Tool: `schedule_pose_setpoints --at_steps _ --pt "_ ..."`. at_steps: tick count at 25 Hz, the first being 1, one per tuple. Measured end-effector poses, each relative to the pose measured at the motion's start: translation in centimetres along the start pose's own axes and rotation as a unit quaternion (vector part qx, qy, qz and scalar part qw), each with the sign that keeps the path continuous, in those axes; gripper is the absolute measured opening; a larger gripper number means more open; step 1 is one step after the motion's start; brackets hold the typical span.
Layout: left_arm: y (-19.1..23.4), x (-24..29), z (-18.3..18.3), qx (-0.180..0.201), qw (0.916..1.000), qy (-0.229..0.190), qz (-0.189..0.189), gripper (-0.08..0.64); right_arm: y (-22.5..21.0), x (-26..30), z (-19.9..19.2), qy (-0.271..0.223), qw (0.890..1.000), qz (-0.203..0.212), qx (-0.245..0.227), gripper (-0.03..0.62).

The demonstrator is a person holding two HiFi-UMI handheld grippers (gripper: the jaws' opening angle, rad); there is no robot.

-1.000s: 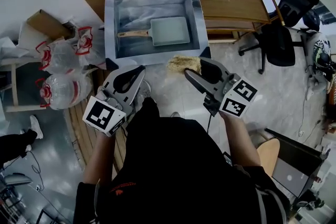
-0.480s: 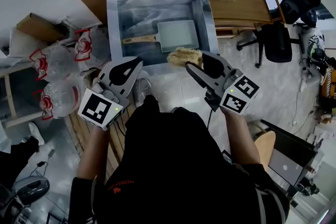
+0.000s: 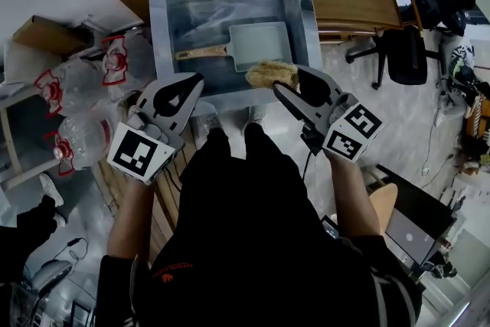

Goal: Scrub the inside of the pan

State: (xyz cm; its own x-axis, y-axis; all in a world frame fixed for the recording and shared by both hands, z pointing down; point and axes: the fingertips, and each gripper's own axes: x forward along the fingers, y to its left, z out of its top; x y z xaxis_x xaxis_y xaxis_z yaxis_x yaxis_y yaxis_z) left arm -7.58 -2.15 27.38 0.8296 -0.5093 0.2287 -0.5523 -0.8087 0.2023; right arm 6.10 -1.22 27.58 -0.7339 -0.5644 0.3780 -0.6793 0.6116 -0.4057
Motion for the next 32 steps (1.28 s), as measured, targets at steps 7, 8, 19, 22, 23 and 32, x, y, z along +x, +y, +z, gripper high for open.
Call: schedule_pose_setpoints --at_steps 7,8,19,22,23,32 --pt "0.9 2.7 -0.7 -0.003 0.9996 0.013 0.026 0.018 -3.3 1.0 -0.4 0.016 1.000 0.022 -0.001 0.195" --pt "1.1 3.2 -0.9 -0.004 0.9994 0.014 0.032 0.018 -3.9 1.2 -0.5 0.020 0.999 0.027 0.000 0.195" --pt "2.5 7.5 -2.8 -0.032 0.9959 0.038 0.076 0.018 -9.7 3.7 -0.5 0.065 0.996 0.056 -0.017 0.195" --pt "3.2 8.2 -3.4 -0.038 0.9952 0.043 0.080 0.018 -11.0 4.7 -0.7 0.077 0.995 0.055 -0.021 0.195" --pt "3.5 8.4 -3.6 -0.040 0.9950 0.044 0.080 0.018 -11.3 5.2 -0.9 0.082 0.995 0.054 -0.021 0.195" --pt "6.5 9.3 -6.4 -0.061 0.9929 0.060 0.082 0.018 -14.5 10.0 -3.8 0.145 0.987 0.043 -0.045 0.195"
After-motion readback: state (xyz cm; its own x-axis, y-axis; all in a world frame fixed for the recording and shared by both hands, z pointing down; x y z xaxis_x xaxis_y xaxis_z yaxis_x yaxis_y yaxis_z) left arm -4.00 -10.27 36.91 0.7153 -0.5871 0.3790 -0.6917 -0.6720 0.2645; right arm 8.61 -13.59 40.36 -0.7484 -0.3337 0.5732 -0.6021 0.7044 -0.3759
